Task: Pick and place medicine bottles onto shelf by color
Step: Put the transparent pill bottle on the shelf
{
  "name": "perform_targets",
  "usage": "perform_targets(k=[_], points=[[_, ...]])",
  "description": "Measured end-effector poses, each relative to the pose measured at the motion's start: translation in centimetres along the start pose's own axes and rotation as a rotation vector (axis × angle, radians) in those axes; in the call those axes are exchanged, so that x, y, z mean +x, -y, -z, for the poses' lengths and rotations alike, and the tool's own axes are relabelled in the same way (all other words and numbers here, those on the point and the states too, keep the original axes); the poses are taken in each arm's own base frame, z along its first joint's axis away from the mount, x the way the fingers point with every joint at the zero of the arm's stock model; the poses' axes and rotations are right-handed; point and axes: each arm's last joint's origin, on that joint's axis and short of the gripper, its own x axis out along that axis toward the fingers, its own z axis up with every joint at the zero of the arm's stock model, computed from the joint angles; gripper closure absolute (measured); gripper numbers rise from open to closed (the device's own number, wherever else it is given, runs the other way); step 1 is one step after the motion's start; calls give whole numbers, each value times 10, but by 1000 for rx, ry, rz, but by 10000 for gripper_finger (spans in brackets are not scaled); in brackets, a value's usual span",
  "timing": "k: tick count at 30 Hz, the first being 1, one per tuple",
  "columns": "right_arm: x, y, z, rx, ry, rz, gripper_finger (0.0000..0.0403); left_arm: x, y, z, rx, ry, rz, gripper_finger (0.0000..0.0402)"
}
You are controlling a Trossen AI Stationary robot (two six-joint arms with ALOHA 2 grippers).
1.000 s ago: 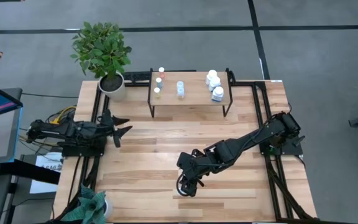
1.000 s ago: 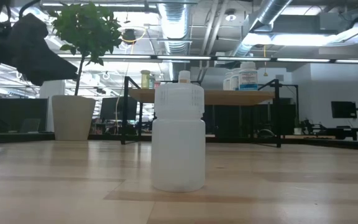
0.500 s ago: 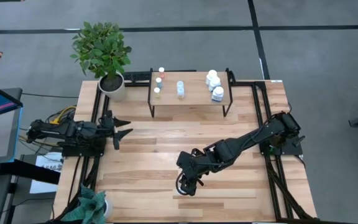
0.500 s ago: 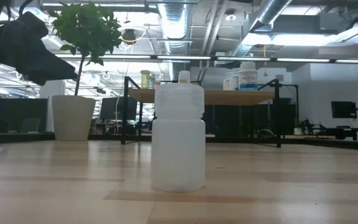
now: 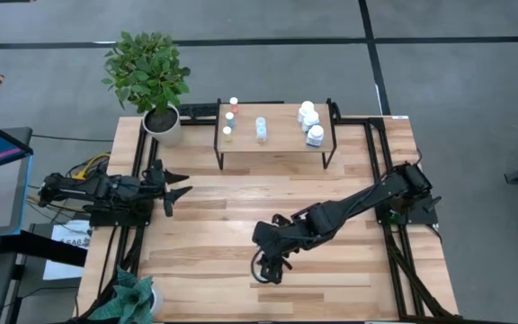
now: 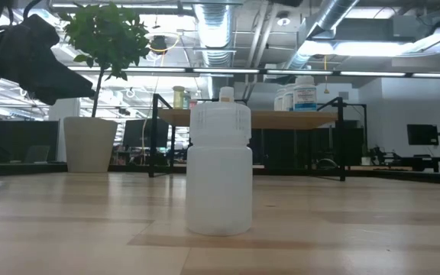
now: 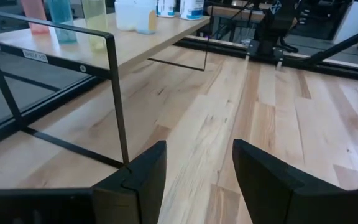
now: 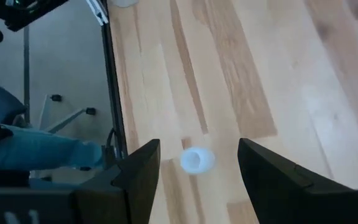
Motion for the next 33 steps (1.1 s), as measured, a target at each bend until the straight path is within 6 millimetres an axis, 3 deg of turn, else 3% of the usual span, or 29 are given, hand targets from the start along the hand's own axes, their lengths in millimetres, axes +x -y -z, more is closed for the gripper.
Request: perform_targets(k=[6, 18, 22, 33], points=[[18, 0, 0, -50, 9, -1, 163, 0, 0, 0, -3, -1, 0, 231], [59, -19, 41, -230, -125, 25, 163, 0, 0, 0, -2, -4, 0, 231], [66, -24, 46, -304, -129, 15, 163, 0, 0, 0, -1, -4, -1, 231], [92, -13, 51, -402, -164, 55, 163, 0, 0, 0, -4, -4, -1, 231]])
